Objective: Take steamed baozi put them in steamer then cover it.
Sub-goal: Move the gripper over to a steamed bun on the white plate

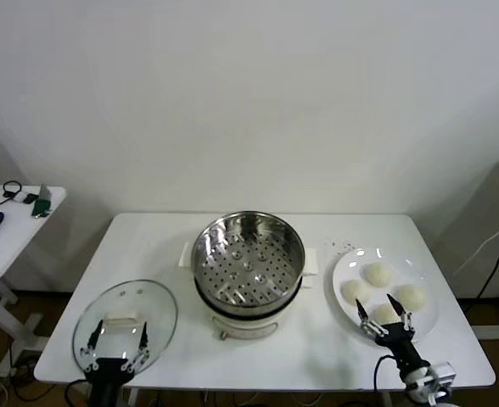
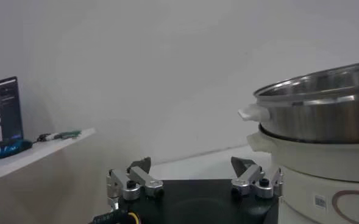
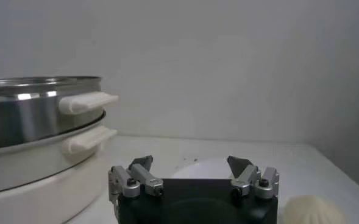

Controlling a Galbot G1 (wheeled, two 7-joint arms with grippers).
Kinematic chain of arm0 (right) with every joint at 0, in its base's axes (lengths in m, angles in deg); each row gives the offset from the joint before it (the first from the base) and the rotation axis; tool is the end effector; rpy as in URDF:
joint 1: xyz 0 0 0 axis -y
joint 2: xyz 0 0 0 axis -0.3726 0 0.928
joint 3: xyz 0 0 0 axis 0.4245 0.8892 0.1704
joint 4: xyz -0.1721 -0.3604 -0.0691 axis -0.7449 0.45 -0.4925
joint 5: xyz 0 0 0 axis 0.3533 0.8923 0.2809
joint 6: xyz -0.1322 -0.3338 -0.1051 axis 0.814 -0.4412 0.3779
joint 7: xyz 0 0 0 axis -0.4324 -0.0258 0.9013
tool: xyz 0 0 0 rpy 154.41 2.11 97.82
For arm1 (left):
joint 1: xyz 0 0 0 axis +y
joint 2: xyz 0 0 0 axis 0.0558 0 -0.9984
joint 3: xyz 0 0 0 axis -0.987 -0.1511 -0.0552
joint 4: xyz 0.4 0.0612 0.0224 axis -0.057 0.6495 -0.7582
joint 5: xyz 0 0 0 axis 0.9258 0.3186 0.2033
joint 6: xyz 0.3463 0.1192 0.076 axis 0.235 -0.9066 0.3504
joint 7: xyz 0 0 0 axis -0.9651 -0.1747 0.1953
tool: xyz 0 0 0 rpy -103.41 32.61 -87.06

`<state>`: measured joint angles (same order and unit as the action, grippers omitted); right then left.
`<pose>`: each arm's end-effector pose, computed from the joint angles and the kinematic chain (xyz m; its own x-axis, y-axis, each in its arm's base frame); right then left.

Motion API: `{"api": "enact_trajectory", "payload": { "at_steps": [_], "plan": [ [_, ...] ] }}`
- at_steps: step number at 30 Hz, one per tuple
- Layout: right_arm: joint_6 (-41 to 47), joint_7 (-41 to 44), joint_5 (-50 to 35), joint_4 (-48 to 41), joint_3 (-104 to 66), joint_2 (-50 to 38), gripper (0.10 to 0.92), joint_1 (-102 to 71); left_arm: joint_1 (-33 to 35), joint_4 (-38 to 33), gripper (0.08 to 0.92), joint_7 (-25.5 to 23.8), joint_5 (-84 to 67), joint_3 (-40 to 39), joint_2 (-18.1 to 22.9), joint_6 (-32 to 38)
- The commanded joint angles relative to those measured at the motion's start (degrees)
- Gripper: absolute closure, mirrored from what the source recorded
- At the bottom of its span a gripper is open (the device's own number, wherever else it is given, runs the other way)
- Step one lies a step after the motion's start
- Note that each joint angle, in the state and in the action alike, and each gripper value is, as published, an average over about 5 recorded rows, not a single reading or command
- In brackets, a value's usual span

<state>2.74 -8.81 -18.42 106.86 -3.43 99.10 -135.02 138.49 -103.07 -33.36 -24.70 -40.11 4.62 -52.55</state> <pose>0.2117 -0.1908 -0.4170 -0.9416 -0.2639 0.2093 -0.2920 0.9493 -0.1164 0.0661 0.0682 -0.4005 -0.9917 -0.0942 0.0877 -0.0703 0.9671 0.2445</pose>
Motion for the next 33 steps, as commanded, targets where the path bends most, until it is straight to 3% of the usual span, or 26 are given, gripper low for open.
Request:
{"api": "enact_trajectory", "payload": {
  "at_steps": [1, 8, 15, 24, 33],
  "plan": [
    [1.3, 6.4, 4.2, -2.2, -0.8, -8.2, 0.203, 4.8, 0.0, 0.1, 0.177, 0.0, -0.1, 0.0, -0.2, 0.0],
    [9.9, 23.3, 7.3, -9.2, 6.1, -28.6, 0.203, 17.0, 0.2, 0.2, 0.177, 0.0, -0.7, -0.3, -0.5, 0.4],
    [9.4, 35.4, 12.2, -20.7, 22.7, -40.1, 0.203, 36.0, 0.1, 0.6, 0.177, 0.0, -0.9, -0.5, -0.9, 0.4],
    [6.4, 39.5, 19.0, -33.0, 54.3, -43.7, 0.203, 65.2, -0.4, 0.7, 0.177, -0.1, -0.6, -0.4, -1.2, -0.2],
    [6.0, 40.9, 19.2, -41.9, 78.7, -37.8, 0.203, 84.8, -0.7, 0.9, 0.177, 0.0, 0.0, -0.5, -1.3, -0.6]
  ]
}}
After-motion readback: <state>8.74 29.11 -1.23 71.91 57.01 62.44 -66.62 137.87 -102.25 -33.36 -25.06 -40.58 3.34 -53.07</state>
